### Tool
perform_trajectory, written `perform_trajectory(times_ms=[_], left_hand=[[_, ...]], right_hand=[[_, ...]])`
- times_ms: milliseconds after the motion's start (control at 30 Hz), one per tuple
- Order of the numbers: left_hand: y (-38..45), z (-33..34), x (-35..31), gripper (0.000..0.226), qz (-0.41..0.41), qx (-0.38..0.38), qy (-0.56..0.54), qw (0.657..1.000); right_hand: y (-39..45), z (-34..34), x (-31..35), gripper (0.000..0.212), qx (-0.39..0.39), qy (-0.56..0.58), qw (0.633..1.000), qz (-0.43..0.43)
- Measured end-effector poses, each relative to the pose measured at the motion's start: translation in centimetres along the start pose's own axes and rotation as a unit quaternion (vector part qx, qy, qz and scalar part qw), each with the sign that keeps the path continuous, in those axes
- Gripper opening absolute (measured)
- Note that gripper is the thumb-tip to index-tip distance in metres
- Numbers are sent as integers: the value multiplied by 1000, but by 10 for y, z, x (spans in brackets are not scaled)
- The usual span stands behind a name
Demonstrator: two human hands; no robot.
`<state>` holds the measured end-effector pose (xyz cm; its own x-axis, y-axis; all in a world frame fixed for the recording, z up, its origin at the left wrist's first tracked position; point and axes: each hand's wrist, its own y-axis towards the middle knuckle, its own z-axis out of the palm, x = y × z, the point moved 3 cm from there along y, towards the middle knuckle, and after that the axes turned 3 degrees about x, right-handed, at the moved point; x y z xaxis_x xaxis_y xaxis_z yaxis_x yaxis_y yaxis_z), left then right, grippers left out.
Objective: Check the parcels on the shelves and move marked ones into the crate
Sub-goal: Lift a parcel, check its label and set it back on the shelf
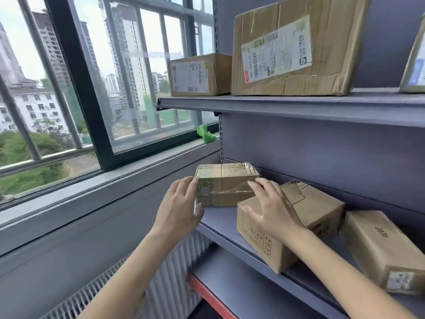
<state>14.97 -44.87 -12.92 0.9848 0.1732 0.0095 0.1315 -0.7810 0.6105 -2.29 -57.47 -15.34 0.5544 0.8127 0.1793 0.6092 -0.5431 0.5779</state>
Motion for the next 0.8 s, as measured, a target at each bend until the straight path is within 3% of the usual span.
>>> perform_trajectory(times_ms=[433,700,800], left_hand=[[116,117,118,63,41,57,-91,993],[150,165,144,58,68,70,-135,986],[158,178,155,55,44,73,-149,985]], right_hand=[[109,62,-9,56,42,-55,985,156],[134,89,-36,54,85,-110,964,226],[145,96,-50,54,97,-115,961,234]])
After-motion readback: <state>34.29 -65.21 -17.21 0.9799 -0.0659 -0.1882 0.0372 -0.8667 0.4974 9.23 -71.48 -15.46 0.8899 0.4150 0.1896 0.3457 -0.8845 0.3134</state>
